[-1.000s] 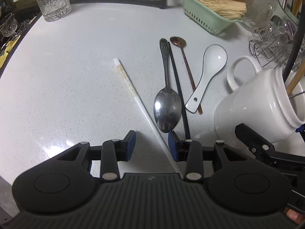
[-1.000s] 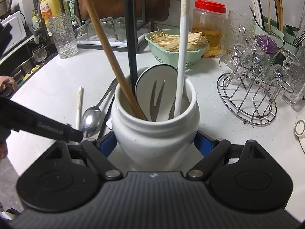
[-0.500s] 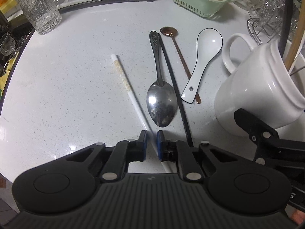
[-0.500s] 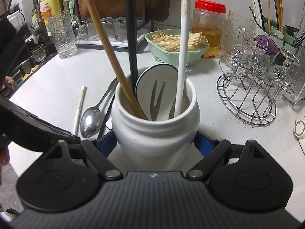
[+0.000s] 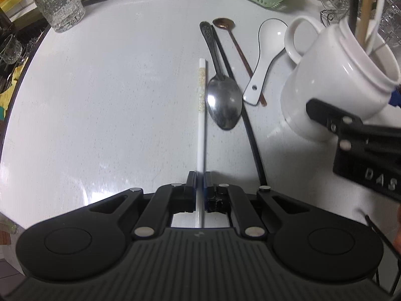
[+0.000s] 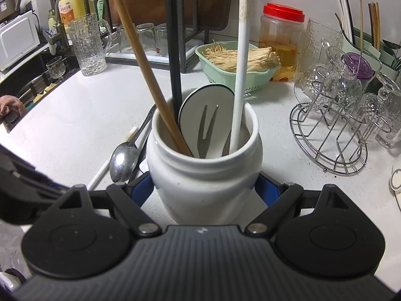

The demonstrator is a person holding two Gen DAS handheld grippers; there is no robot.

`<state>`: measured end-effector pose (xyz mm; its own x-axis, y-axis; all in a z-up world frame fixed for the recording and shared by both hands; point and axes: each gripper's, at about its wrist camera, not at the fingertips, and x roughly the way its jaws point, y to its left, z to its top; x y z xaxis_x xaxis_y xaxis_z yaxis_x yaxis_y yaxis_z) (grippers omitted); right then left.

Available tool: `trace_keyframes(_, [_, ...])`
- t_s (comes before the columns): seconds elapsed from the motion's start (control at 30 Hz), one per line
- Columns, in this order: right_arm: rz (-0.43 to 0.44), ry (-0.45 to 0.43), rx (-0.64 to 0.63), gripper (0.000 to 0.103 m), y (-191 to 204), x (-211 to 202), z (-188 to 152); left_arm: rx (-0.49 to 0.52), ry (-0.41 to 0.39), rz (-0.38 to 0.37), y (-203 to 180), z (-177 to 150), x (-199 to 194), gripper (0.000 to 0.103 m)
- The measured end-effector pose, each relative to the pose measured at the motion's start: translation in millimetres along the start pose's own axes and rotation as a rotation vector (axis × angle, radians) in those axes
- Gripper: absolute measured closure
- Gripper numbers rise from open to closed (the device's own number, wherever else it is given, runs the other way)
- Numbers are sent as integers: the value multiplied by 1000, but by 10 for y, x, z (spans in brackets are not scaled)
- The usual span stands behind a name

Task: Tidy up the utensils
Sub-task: 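Close the left gripper on the white chopstick, then lift the white chopstick upright and carry it over the jar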

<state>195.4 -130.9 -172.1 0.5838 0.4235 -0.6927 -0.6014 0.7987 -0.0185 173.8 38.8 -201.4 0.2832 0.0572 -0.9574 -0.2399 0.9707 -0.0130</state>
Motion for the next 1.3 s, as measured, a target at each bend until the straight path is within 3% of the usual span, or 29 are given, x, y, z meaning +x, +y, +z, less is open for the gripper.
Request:
trace_keyframes(0.33, [32, 20, -39, 14, -40, 10, 35, -11, 51, -33, 23, -351, -128, 97])
trace_keyframes(0.57, [45, 29, -56, 14, -56, 17, 45, -61, 68, -39, 102, -411, -189, 96])
trace_keyframes(0.7, [51, 24, -61, 14, -69, 21, 38, -64, 97, -75, 176, -507, -267, 76])
trace_keyframes(0.83, [54, 20, -59, 14, -69, 14, 24, -17, 122, -83, 179, -677, -310, 76])
trace_keyframes(1.17, [68, 5, -76, 14, -68, -46, -50, -29, 168, -92, 217, -869, -104, 78])
trace_keyframes(1.3, [71, -4, -80, 14, -57, -70, -82, -32, 163, -88, 226, -890, -73, 94])
